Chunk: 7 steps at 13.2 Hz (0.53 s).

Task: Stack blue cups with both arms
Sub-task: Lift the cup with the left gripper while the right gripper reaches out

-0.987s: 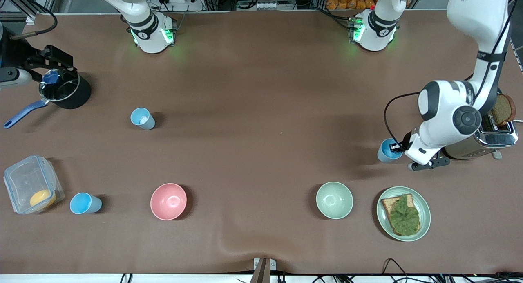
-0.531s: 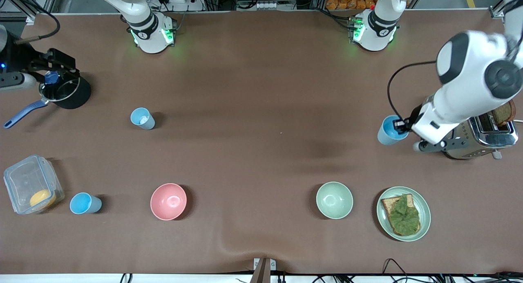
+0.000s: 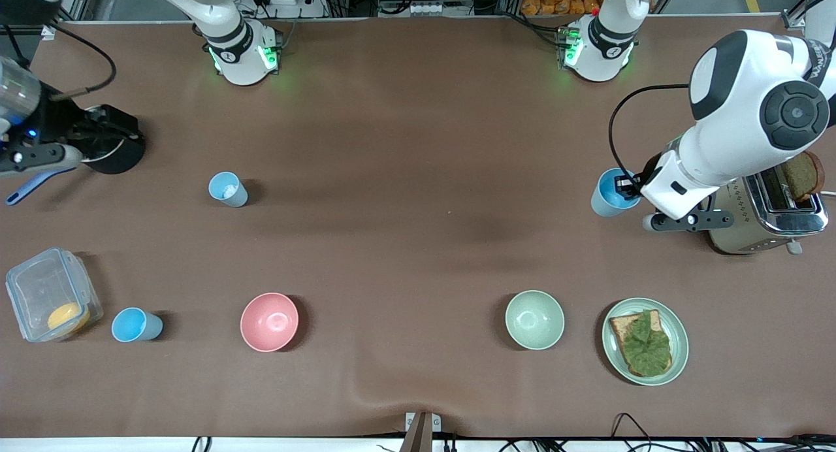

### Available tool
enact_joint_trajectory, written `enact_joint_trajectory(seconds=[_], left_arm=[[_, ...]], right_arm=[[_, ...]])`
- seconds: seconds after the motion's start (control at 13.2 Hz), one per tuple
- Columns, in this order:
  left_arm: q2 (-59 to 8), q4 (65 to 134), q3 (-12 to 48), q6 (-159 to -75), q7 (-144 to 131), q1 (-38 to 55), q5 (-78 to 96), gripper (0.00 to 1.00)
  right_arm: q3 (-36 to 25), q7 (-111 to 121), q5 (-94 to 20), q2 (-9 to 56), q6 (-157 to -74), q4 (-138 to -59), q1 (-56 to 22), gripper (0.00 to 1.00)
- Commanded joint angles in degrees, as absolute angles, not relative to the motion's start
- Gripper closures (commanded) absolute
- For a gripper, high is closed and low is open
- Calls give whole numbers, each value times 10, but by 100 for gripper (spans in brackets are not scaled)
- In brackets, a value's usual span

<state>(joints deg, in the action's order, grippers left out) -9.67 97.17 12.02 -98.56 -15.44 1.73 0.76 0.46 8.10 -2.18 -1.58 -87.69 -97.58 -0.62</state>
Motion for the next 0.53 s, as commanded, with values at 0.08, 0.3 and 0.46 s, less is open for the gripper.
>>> enact_joint_trajectory(seconds=[0.08,0.3,0.46], left_arm=[[-110,956,147,-972,-166,22,16,100],[-108,956,155,-972,-173,21,18,100],[-109,955,155,-973,-174,23,28,100]], right_arm=[[6,69,-30,-36,-953,-1061,-15,0],[6,69,-30,-51,-998,-1113,-15,0],[6,69,-30,-50,-1012,-1125,-16,0]])
